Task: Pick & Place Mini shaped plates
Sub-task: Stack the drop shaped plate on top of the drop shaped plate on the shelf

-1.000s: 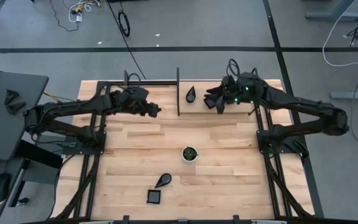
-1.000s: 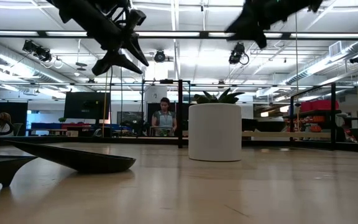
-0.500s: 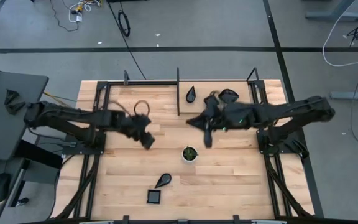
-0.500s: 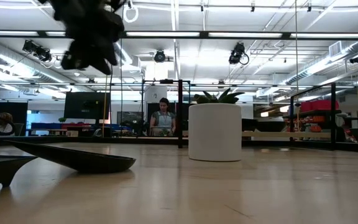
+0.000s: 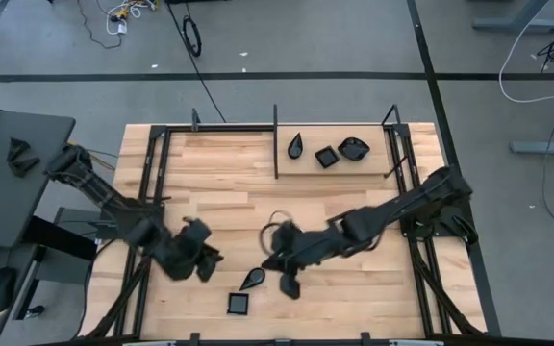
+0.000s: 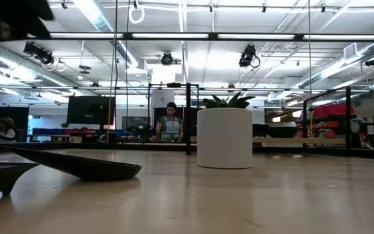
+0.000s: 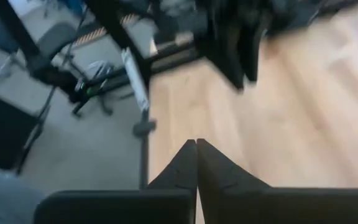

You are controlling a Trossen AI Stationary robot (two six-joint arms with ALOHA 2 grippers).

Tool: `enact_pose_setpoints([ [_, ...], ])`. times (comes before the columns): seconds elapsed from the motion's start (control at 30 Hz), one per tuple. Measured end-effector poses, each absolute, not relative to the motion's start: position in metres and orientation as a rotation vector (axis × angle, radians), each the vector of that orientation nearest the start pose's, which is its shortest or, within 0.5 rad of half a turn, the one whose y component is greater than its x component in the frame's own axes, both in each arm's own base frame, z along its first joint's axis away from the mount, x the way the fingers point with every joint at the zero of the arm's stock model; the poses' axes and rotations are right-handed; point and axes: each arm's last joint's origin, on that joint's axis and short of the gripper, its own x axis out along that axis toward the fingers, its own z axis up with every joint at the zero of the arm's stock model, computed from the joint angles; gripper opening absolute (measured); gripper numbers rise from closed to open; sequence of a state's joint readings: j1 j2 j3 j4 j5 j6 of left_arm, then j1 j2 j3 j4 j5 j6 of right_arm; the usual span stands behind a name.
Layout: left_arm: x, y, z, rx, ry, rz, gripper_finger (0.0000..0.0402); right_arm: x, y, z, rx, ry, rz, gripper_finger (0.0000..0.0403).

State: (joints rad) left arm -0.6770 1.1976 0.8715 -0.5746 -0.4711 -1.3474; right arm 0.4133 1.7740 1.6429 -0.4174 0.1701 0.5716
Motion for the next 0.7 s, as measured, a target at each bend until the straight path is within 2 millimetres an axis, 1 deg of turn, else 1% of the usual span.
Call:
enact_pose_setpoints([
  [0.07, 0.181, -0.148, 0.255, -0.817, 0.695, 0.323, 0.0124, 0.385, 0.163, 0.322, 0.425, 0.631, 0.12, 0.0011],
  [0.17, 0.166, -0.162, 0.256, -0.848, 0.657, 0.304, 0.0124, 0.404, 0.163, 0.296, 0.448, 0.688, 0.2, 0.0024],
  [0.3, 0.153, -0.175, 0.257, -0.863, 0.636, 0.273, 0.0124, 0.429, 0.16, 0.265, 0.451, 0.704, 0.311, 0.005],
  [0.4, 0.147, -0.179, 0.257, -0.858, 0.623, 0.26, 0.0124, 0.443, 0.152, 0.242, 0.426, 0.729, 0.332, 0.0074],
  [0.53, 0.146, -0.18, 0.256, -0.853, 0.626, 0.257, 0.0124, 0.455, 0.14, 0.21, 0.309, 0.777, 0.326, 0.01],
  [0.7, 0.146, -0.179, 0.256, -0.854, 0.628, 0.267, 0.0124, 0.465, 0.128, 0.179, 0.153, 0.803, 0.352, 0.0112],
])
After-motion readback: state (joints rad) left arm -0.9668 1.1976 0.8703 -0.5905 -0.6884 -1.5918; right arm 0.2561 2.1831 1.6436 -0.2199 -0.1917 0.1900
